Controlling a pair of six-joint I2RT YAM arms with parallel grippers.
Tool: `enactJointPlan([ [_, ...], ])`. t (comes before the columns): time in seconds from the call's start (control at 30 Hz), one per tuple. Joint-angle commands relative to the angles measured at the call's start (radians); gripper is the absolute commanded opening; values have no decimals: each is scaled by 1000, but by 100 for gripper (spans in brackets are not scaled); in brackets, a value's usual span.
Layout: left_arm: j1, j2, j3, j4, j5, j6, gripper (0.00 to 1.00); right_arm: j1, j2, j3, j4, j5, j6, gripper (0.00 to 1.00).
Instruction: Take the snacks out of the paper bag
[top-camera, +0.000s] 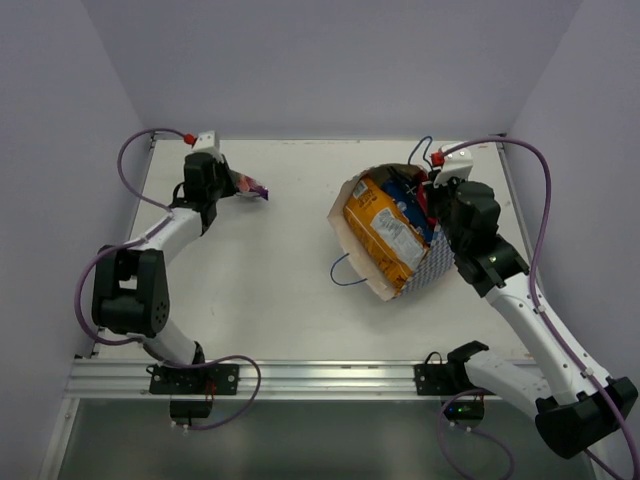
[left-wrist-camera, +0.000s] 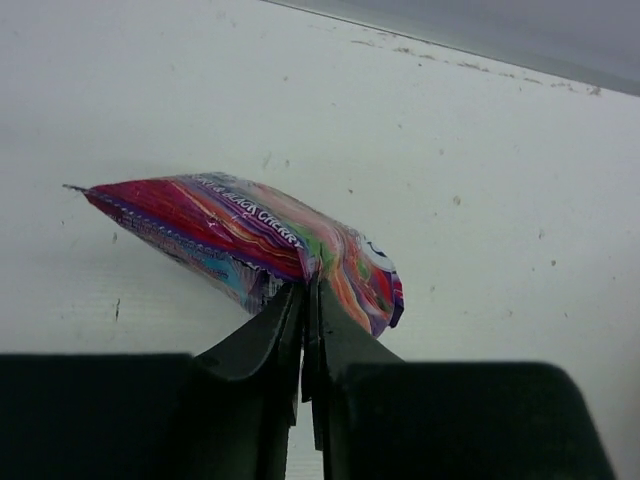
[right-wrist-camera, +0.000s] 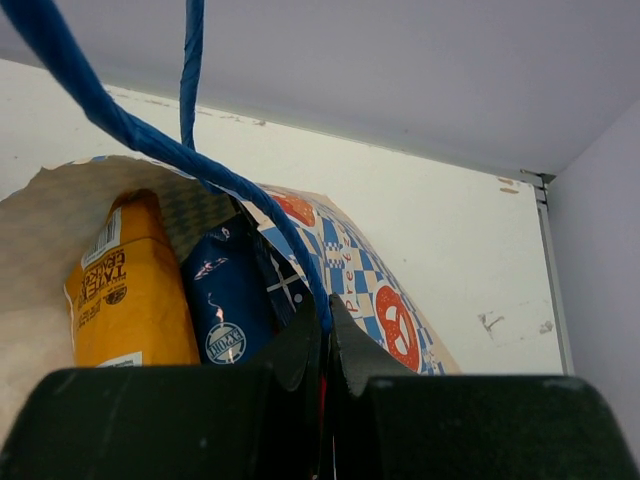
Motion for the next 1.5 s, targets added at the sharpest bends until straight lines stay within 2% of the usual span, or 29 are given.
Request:
enactJointPlan([
  [0.0, 57, -34, -145, 324, -35, -64, 15, -4, -2, 28, 10, -31, 30, 0],
  [0.03, 61, -25, -165, 327, -46, -73, 27, -4, 1, 30, 10, -33, 29, 0],
  [0.07, 64, -22, -177, 316, -48, -87, 45, -4, 5, 33, 10, -33, 24, 0],
  [0.13, 71, -25, -173, 252, -42, -88, 57, -4, 11, 45, 0, -28, 17, 0],
  [0.17, 69, -37, -165, 221, -34, -96, 72, -4, 14, 50, -5, -25, 12, 0],
  [0.23, 69, -95, -141, 129, -5, -116, 87, -4, 15, 58, -13, -19, 9, 0],
  [0.27, 66, -118, -132, 108, 3, -137, 98, -2, 13, 59, -14, -19, 7, 0],
  [0.37, 43, -196, -49, -48, 69, -174, 100, -4, 13, 64, -16, -17, 9, 0],
  [0.47, -53, -245, 58, -252, 69, -199, 100, -4, 21, 74, -29, -5, 13, 0],
  [0.5, -140, -256, 81, -323, 46, -206, 100, -4, 25, 77, -36, -2, 18, 0],
  [0.57, -234, -288, 112, -363, 12, -260, 100, -4, 30, 82, -36, 3, 23, 0],
  [0.6, -326, -298, 134, -378, -17, -281, 100, -4, 33, 84, -37, 6, 26, 0],
  [0.67, -412, -304, 157, -380, -26, -324, 100, -4, 42, 91, -42, 6, 27, 0],
  [0.7, -490, -298, 195, -391, -25, -337, 100, -4, 44, 91, -40, 1, 24, 0],
  [0.9, -737, -172, 397, -457, -114, -360, 100, -4, 42, 61, -19, -11, 26, 0],
  [1.07, -792, 12, 569, -501, -161, -358, 100, -4, 50, 47, -20, -11, 32, 0],
  [1.37, -833, 307, 861, -691, -262, -329, 100, -4, 50, 28, -16, -31, 41, 0],
  [1.47, -833, 340, 859, -718, -289, -331, 100, -4, 44, 19, -14, -33, 43, 0],
])
